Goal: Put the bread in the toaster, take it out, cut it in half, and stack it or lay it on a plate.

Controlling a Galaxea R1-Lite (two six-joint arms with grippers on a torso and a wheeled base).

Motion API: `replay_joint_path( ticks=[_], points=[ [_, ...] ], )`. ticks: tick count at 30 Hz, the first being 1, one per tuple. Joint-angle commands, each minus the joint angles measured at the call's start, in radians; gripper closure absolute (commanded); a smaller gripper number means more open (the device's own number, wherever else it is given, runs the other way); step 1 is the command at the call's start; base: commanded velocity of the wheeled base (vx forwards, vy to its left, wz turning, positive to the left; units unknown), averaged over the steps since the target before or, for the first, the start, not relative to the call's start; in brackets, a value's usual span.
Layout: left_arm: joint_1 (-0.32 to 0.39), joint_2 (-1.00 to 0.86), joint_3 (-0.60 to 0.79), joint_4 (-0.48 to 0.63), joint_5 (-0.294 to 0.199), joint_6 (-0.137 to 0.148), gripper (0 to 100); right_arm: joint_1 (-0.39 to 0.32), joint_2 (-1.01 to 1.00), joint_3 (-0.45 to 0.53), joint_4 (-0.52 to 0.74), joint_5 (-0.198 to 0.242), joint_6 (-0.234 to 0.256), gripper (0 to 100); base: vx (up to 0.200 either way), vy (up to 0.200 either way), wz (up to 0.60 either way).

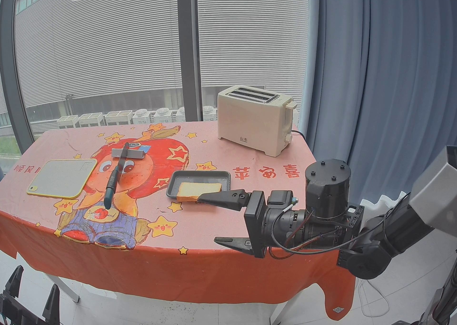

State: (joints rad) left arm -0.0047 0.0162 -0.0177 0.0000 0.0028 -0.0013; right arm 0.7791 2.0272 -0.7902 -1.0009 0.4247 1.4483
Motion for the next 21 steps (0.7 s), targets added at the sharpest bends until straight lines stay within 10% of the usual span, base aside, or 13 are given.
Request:
replay_joint_path(
  ticks=[1,21],
  points=[
    [0.000,-0.013,0.018,0.000,0.000,0.000,0,-0.009,0.005,-0.006,0.001,0.000,0.000,0,0.000,0.000,0.00],
    [0.000,-0.015,0.018,0.000,0.000,0.000,0,-0.012,0.033,-0.020,0.001,0.002,0.000,0,0.000,0.000,0.00]
  ],
)
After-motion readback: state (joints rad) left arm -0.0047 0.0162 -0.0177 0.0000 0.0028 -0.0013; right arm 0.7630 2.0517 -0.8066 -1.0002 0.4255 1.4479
